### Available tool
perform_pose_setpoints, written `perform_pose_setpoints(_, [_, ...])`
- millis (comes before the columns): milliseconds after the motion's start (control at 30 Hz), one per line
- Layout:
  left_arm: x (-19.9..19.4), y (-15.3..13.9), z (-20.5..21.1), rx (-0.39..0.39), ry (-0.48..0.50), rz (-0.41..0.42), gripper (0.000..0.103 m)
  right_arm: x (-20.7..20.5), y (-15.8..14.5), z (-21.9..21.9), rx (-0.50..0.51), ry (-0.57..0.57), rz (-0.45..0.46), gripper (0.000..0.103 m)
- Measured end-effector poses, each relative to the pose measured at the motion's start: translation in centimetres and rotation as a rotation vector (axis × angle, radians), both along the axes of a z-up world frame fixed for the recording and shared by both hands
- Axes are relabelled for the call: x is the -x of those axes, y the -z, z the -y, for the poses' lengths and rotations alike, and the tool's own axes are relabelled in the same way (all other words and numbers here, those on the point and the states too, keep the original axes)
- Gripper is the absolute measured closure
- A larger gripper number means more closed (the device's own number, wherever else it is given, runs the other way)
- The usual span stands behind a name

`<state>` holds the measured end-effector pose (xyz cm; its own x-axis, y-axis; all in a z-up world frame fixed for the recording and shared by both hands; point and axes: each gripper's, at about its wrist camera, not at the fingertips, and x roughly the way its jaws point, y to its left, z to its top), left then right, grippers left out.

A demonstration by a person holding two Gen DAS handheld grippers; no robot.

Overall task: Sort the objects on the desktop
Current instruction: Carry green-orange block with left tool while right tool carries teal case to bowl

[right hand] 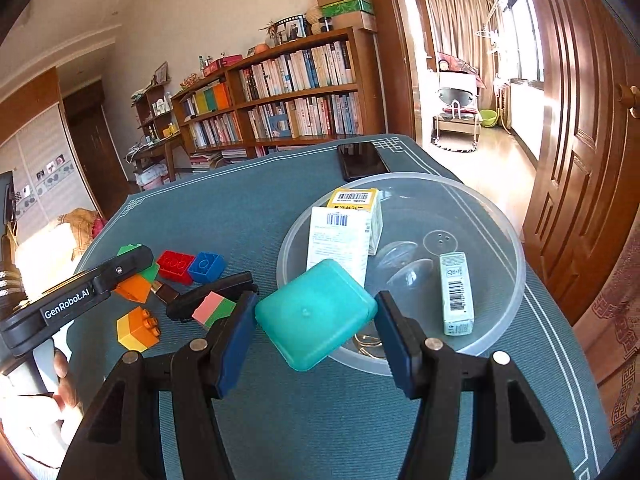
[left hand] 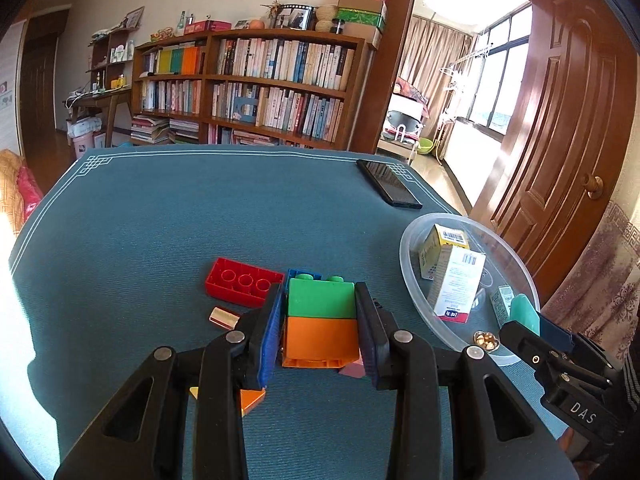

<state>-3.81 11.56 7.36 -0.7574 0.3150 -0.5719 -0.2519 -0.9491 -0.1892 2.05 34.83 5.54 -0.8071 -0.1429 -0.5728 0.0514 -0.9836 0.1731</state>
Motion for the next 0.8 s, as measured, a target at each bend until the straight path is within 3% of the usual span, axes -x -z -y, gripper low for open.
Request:
perform_pose_setpoints(500, [0.5,-1.4,-9.2,0.002,0.178,-0.001,0.066,0.3,-0.1,-6.7,0.065,0.121,-0.030,0.039])
perform_pose_setpoints(800, [0.7,-0.8,-13.5,0.022,0.262,0.002,0.066,0.4,0.0,-9.9,0.088,0.173,-0.036,0.039])
